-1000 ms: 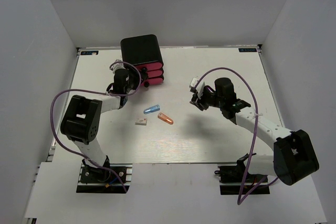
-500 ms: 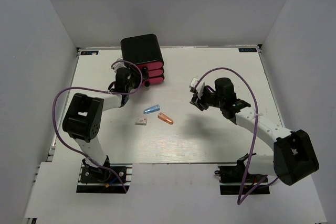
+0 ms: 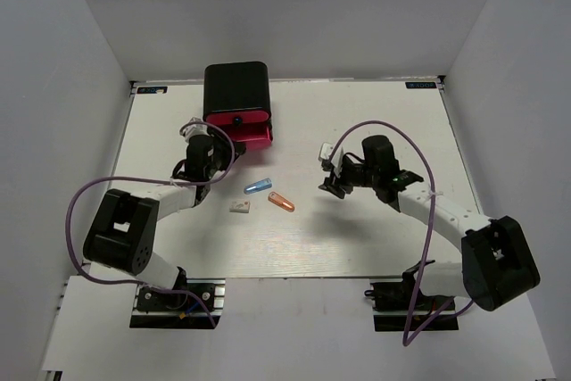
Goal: Sort the stationery into containers
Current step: Open the drawer in the storage box, then pick up the stationery from the center of the board.
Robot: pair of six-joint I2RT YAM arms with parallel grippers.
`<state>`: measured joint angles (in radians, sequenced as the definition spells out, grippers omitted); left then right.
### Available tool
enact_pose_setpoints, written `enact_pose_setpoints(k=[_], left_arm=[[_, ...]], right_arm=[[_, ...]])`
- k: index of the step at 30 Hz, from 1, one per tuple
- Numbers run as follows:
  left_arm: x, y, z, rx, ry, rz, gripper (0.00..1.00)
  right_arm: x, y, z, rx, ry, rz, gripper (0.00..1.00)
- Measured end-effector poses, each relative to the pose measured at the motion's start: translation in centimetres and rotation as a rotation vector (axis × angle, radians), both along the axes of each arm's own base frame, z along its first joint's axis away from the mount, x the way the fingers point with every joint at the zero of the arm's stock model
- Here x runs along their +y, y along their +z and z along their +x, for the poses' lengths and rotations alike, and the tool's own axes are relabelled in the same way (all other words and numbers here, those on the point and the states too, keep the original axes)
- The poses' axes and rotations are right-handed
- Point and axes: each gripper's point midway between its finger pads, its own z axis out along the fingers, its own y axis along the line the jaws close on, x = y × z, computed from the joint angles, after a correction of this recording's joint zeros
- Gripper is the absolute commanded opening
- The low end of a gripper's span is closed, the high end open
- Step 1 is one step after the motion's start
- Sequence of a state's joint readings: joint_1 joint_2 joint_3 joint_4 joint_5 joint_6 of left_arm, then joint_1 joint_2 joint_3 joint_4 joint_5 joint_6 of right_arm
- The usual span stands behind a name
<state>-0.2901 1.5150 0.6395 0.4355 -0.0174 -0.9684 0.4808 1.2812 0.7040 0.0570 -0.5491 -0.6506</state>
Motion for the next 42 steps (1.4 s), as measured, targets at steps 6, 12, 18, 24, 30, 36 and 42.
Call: enact_pose_setpoints(k=[6,12,18,24,30,36,42], left_arm=[[0.3,0.0,-0.8,0.011,0.000,0.009,0.39],[0.9,0.2,-2.1,0.037,0.004,0.037,0.69],[1.8,3.8,-4.0,-0.030,0.013,0.038,0.78],[2.9,7.1,-6.7,-0.097,-0.004,0.079,0.78],[4.7,9.1,-10.6,-0.135,0.021,0.106,0.78],[6.4,7.6,-14.2,-0.110,0.067,0.091,0.78],[7.0,4.7,-15.9,-0.044,0.090,0.076,0.77]], right_arm=[[1.3,-1.7,-1.7,0.078,0.088,-0.003,0.60],[4.0,-3.7,-3.8,0.176,0.157,-0.028,0.64],[7.1,-5.6,-5.2,0.251,0.179,-0.082,0.67],[8.9,-7.5,-4.9,0.295,0.142,-0.137,0.67],[10.3,-9.2,-3.9,0.317,0.094,-0.181,0.67],[10.8,-10.2,-3.7,0.311,0.077,-0.215,0.56],[10.6,-10.7,-3.6,0.266,0.088,-0.247,0.31]])
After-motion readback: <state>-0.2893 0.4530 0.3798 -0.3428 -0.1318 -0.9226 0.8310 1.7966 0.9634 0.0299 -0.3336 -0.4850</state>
